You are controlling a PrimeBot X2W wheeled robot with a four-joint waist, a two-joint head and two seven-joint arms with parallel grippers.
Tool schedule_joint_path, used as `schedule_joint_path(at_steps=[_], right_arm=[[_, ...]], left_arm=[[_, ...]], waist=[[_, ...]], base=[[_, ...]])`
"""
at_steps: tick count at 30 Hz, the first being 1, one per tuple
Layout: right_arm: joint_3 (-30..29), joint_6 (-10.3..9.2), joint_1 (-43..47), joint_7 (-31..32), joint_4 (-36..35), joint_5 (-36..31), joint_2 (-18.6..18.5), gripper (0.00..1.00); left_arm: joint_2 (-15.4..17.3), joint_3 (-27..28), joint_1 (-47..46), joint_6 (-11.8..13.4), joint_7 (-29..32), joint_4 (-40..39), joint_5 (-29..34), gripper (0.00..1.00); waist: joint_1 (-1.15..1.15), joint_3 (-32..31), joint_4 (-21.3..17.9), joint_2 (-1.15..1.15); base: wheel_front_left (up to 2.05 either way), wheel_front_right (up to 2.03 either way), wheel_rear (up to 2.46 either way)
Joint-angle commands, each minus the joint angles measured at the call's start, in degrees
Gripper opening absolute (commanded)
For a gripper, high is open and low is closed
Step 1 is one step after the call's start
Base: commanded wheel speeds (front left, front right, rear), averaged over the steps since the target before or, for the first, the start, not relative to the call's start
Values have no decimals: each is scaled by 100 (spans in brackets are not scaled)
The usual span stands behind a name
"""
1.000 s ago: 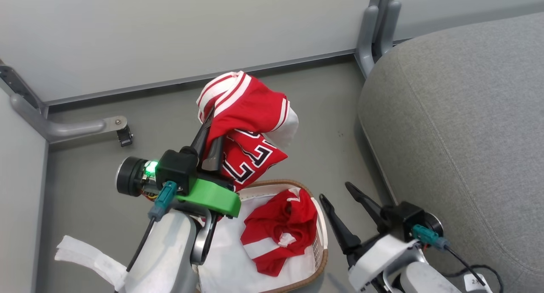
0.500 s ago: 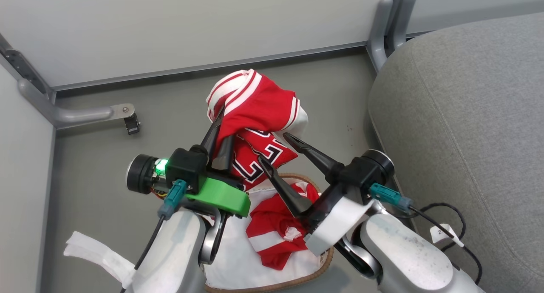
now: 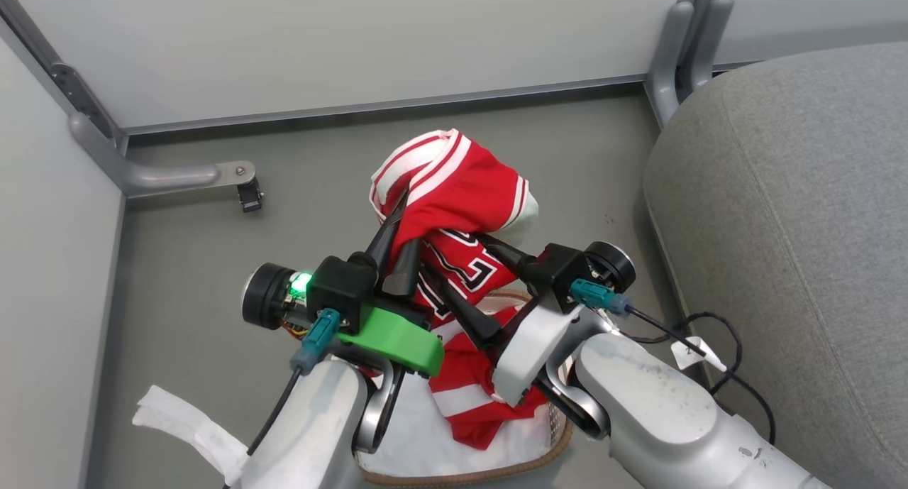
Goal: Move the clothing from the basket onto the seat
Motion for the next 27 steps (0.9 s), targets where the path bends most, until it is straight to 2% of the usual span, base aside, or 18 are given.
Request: schedule_joint_path(at_steps=[1, 2, 3, 4, 5, 13, 14, 15, 17, 19, 20, 27], right_arm=[[0, -4, -76, -27, 76, 67, 6, 100], [0, -4, -96, -27, 129, 90, 16, 78], [22, -4, -115, -27, 155, 100, 24, 44], [60, -4, -137, -27, 181, 113, 34, 4], [64, -4, -142, -27, 195, 141, 38, 0], [-78, -4, -68, -27, 140, 148, 41, 0], [-113, -4, -49, -27, 115, 123, 43, 0], [-139, -4, -29, -27, 96, 106, 45, 0], [-179, -4, 21, -27, 48, 71, 47, 0], [-220, -4, 72, -27, 8, 38, 46, 0], [-253, -4, 96, -28, -15, 21, 47, 0], [-509, -4, 225, -28, -167, -83, 41, 0]], left_arm=[[13, -32, -54, 30, -23, -25, -67, 0], [13, -63, -44, 38, -23, -23, -72, 0], [13, -82, -38, 47, -23, -18, -86, 0], [13, -95, -33, 55, -23, -14, -107, 0], [14, -102, -29, 66, -23, -11, -99, 0], [13, 3, 56, 130, -23, 32, 63, 0], [13, 17, 66, 129, -23, 39, 92, 33], [13, 31, 74, 135, -23, 36, 112, 45], [12, 52, 85, 139, -23, 22, 153, 50], [12, 69, 94, 134, -23, 8, 208, 96], [14, 74, 111, 112, -22, 56, 218, 100], [13, 179, 121, 39, -21, 190, 404, 100]], waist=[[0, -10, 48, 0], [0, -15, 64, 0], [0, -18, 78, 0], [0, -20, 90, 0], [0, -19, 95, 0], [0, 50, -39, 0], [0, 58, -77, 0], [0, 60, -109, 0], [0, 66, -187, 0], [0, 77, -286, 0], [0, 83, -353, 0], [0, 130, -902, 0]], base=[[0, 0, 0], [0, 0, 0], [0, 0, 0], [0, 0, 0], [0, 0, 0], [0, 0, 0], [0, 0, 0], [0, 0, 0], [0, 0, 0], [0, 0, 0], [0, 0, 0], [0, 0, 0]])
